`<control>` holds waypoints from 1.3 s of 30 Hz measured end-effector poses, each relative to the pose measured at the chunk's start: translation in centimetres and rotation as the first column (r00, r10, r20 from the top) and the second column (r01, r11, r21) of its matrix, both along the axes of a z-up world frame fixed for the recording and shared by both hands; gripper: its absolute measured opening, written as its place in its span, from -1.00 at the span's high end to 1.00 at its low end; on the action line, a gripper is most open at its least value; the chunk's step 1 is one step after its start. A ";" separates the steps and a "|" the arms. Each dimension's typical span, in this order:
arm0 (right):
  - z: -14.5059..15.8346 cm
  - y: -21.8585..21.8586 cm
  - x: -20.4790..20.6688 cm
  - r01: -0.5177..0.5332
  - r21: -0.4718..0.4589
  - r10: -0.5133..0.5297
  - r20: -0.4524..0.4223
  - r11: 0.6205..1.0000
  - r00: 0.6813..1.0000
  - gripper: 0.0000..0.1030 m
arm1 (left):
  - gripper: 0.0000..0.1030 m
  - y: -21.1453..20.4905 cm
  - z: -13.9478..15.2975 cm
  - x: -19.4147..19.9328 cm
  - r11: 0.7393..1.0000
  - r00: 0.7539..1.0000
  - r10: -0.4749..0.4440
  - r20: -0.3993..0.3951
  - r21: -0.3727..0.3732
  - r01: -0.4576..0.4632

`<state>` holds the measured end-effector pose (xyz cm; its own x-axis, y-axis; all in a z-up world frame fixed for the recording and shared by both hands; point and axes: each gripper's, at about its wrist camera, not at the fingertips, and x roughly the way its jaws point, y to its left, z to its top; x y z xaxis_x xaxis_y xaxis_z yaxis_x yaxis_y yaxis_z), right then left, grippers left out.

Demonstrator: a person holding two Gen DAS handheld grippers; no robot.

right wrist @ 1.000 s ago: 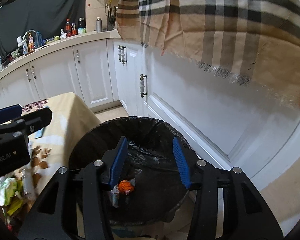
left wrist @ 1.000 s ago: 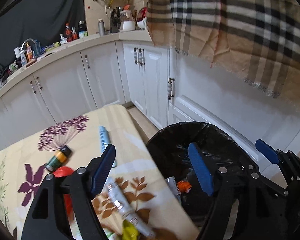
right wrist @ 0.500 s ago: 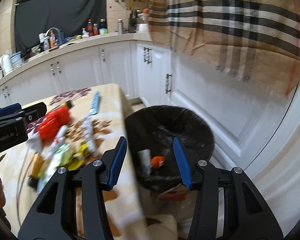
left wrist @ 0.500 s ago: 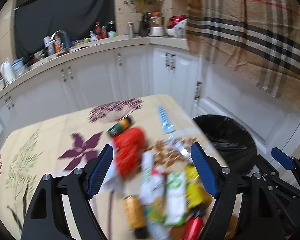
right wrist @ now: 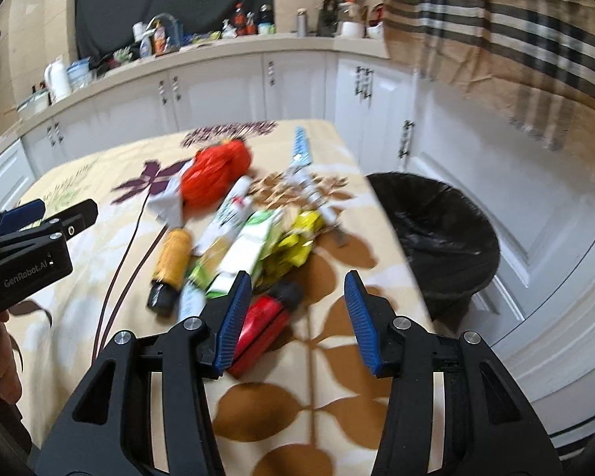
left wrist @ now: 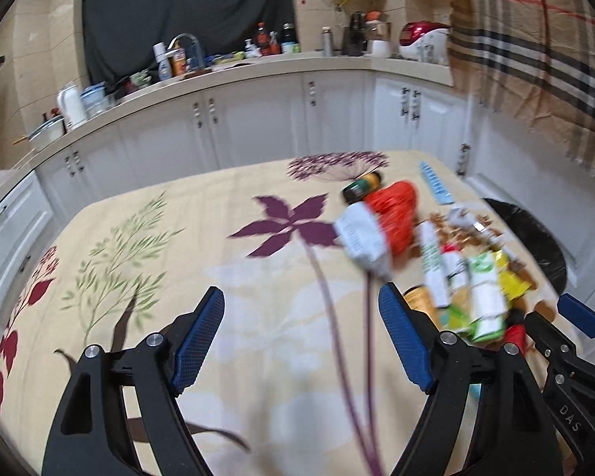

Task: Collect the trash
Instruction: 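Grasp the red spray can with the right tool, then grasp the brown bottle with the left tool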

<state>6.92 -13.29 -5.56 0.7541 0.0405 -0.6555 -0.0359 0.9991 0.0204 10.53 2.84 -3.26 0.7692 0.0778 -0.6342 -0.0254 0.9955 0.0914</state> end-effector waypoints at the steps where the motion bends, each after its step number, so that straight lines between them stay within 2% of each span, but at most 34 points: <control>1: -0.3 0.5 0.0 -0.008 -0.005 0.008 -0.013 1.000 1.000 0.08 | -0.51 0.5 -0.2 -0.2 1.000 1.000 0.008 -0.004 -0.001 -0.008; 8: -1.9 1.6 0.1 -0.009 -0.027 0.007 -0.066 1.000 0.998 0.08 | -0.51 1.6 -1.1 -1.0 0.999 1.000 0.013 -0.024 -0.036 -0.014; 16: -2.3 0.8 -0.1 0.012 -0.032 -0.015 -0.079 0.999 0.997 0.11 | -0.51 1.0 -1.6 -1.1 0.998 0.999 -0.012 -0.038 -0.054 0.010; 19: -2.4 0.7 -0.2 0.009 -0.026 -0.011 -0.081 1.000 0.997 0.29 | -0.51 0.7 -1.6 -1.2 0.998 0.999 -0.019 -0.042 -0.059 0.017; 21: -2.4 0.6 -0.2 0.002 -0.024 -0.004 -0.084 1.000 0.996 0.53 | -0.51 0.5 -1.7 -1.2 0.998 0.999 -0.025 -0.045 -0.061 0.022; 39: -1.8 -2.6 -1.0 0.036 0.011 -0.036 -0.040 0.999 0.999 0.55 | -0.51 -4.1 -2.8 0.3 0.994 0.991 -0.099 -0.094 -0.065 0.093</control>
